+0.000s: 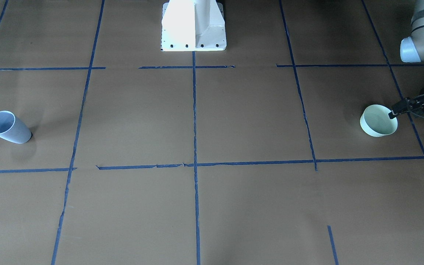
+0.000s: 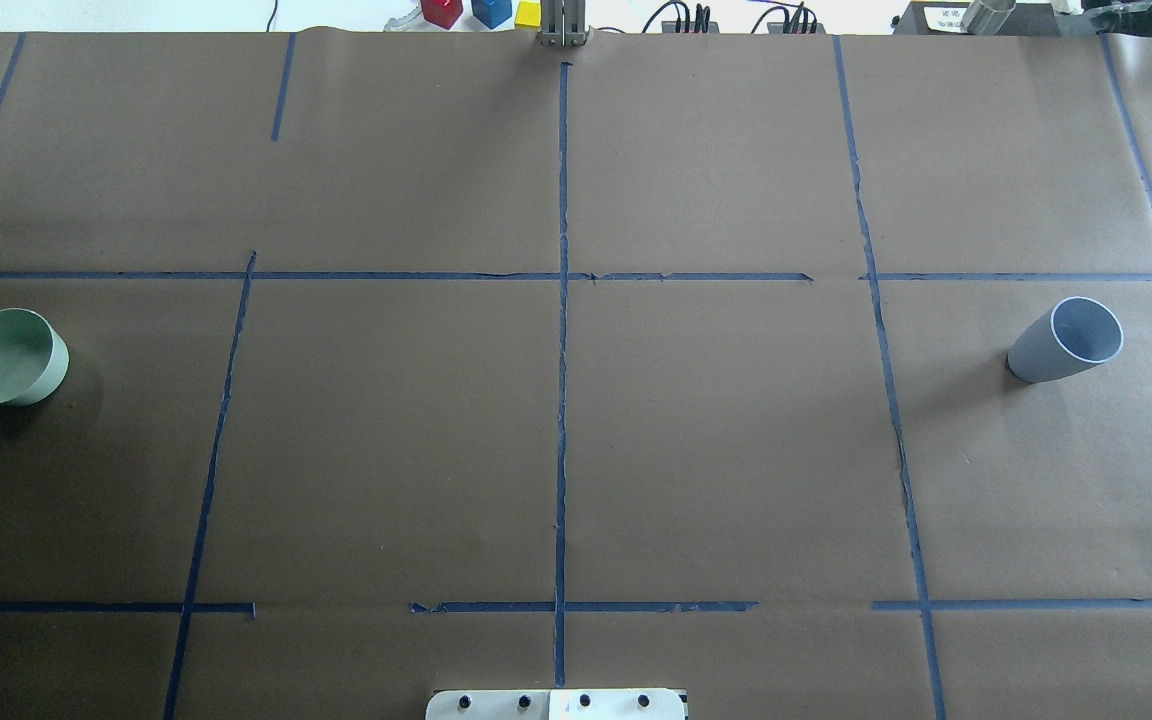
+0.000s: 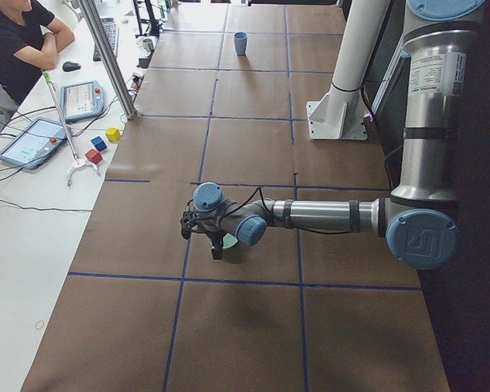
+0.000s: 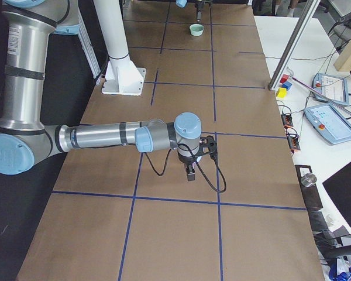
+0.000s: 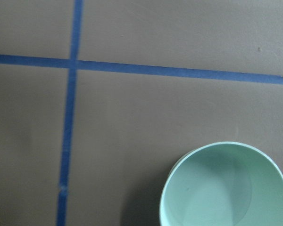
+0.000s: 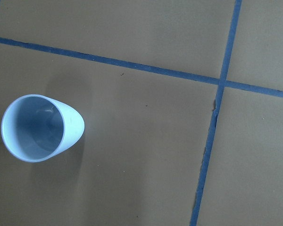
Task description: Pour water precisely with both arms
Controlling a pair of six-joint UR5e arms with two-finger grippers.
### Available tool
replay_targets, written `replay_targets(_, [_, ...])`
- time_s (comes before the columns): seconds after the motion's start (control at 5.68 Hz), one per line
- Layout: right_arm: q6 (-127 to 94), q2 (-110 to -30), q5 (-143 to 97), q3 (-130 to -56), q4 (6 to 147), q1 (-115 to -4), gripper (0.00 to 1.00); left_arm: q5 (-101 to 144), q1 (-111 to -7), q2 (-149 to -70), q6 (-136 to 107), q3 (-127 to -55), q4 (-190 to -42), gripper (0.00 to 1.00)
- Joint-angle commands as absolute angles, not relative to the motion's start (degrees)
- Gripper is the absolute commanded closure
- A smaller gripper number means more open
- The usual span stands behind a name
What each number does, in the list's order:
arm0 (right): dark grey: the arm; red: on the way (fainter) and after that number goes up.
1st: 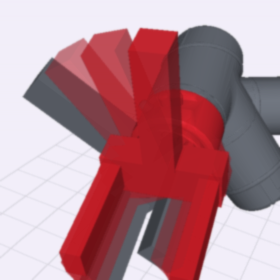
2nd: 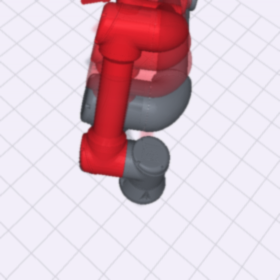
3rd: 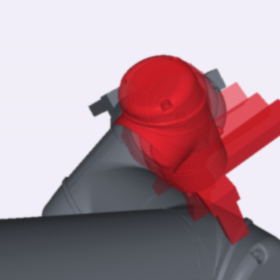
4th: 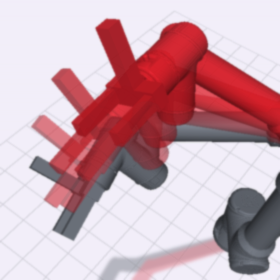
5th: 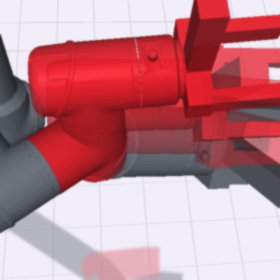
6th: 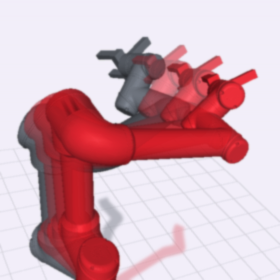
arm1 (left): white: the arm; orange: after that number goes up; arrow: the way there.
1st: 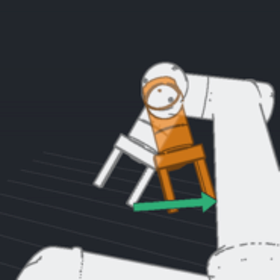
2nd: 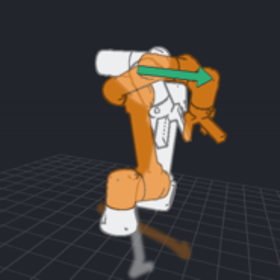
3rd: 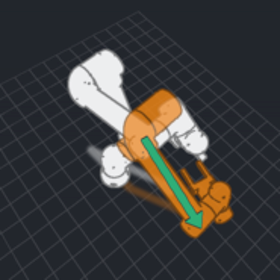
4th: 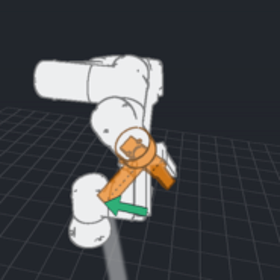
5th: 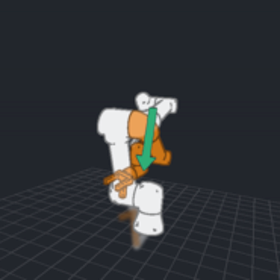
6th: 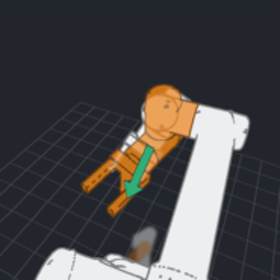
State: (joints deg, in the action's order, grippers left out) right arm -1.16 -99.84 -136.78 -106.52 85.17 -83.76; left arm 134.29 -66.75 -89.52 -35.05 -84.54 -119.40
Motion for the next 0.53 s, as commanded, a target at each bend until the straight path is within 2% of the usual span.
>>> replay_targets(0.0, [-1.1,-99.8,-136.8,-106.4,85.3,-83.8,0.00,134.2,-65.3,-89.8,-35.4,-82.4,-120.8,0.18])
replay_targets(0.18, [-1.1,-99.8,-136.8,-106.4,85.3,-83.8,0.00,134.2,-65.2,-89.7,-35.3,-81.9,-120.8,0.26])
replay_targets(0.35, [-1.1,-99.8,-136.8,-106.5,85.3,-83.8,0.00,134.2,-65.2,-89.7,-35.2,-81.8,-120.8,0.40])
